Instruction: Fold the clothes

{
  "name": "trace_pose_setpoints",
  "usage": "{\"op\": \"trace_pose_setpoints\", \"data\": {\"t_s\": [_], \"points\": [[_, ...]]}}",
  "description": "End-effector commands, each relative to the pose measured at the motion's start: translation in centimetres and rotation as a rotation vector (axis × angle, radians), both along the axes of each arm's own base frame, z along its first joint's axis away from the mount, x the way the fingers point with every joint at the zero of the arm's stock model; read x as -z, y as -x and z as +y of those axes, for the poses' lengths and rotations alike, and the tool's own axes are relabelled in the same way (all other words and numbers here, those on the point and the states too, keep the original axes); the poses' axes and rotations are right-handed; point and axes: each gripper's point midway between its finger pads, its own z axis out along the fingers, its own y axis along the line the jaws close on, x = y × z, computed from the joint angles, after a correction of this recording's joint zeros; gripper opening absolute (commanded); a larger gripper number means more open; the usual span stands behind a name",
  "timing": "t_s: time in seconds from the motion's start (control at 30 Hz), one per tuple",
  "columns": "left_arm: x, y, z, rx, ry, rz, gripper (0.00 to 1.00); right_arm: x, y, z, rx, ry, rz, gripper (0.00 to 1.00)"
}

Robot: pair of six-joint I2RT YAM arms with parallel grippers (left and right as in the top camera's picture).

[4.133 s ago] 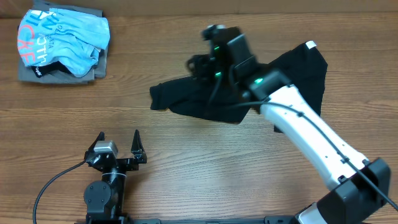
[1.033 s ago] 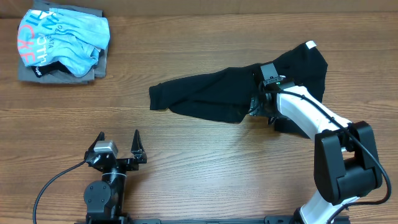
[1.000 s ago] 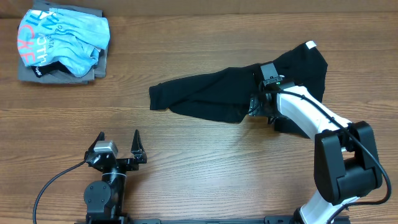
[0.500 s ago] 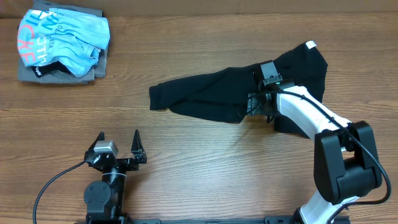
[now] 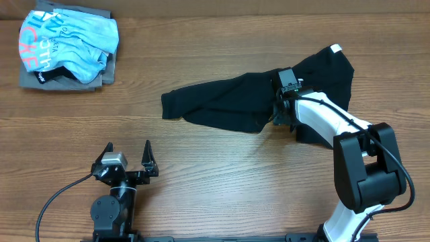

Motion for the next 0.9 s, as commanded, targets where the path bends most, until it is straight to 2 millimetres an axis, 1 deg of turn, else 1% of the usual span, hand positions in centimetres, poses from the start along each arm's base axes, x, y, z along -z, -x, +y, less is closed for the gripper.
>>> {"op": "trace_pose_setpoints", "data": {"t_s": [0.0,0.1,0.17,0.27,0.43,0.47,0.53,0.57,0.6,0.63,0.67,0.77,0.87], "points": [[-0.1,0.0,0.3,-0.013,-0.019,-0.007,1.0,-0.2,-0.5,-0.4,0.007,0.029,-0.017,0.55],[-0.1,0.0,0.3,-0.013,-0.019,-0.008,1.0,-0.6,-0.9,-0.3,0.01,0.024,-0.029,0.54],[-0.1,0.0,0.3,-0.013,-0.019,-0.007,1.0,-1.0,-1.3,-0.2,0.014,0.022,-0.037,0.47],[-0.1,0.0,0.3,-0.013,-0.019,-0.008,1.0,-1.6,-1.8,-0.1,0.033,0.013,-0.055,0.39],[-0.1,0.0,0.3,-0.013,-0.019,-0.007,1.0,-2.4,-2.4,0.0,0.052,0.01,-0.075,0.33],[-0.1,0.0,0.3,-0.013,-0.019,-0.007,1.0,-2.7,-2.5,-0.2,0.064,0.017,-0.08,0.28],[-0.1,0.0,0.3,-0.013,-0.019,-0.008,1.0,-3.5,-2.8,-0.3,0.073,0.026,-0.088,0.16],[-0.1,0.0,0.3,-0.013,-0.019,-0.007,1.0,-3.8,-2.9,-0.4,0.084,0.028,-0.094,0.14],[-0.1,0.0,0.3,-0.013,-0.019,-0.007,1.0,-4.8,-3.1,-0.6,0.114,0.038,-0.114,0.08],[-0.1,0.0,0.3,-0.013,-0.019,-0.007,1.0,-5.3,-3.2,-0.7,0.125,0.041,-0.125,0.05],[-0.1,0.0,0.3,-0.013,-0.019,-0.007,1.0,-5.8,-3.4,-0.7,0.126,0.039,-0.133,0.04],[-0.1,0.0,0.3,-0.013,-0.019,-0.007,1.0,-7.3,-3.6,-0.7,0.156,0.028,-0.162,0.04],[-0.1,0.0,0.3,-0.013,-0.019,-0.007,1.0,-8.8,-3.6,-1.2,0.209,0.036,-0.196,0.04]]}}
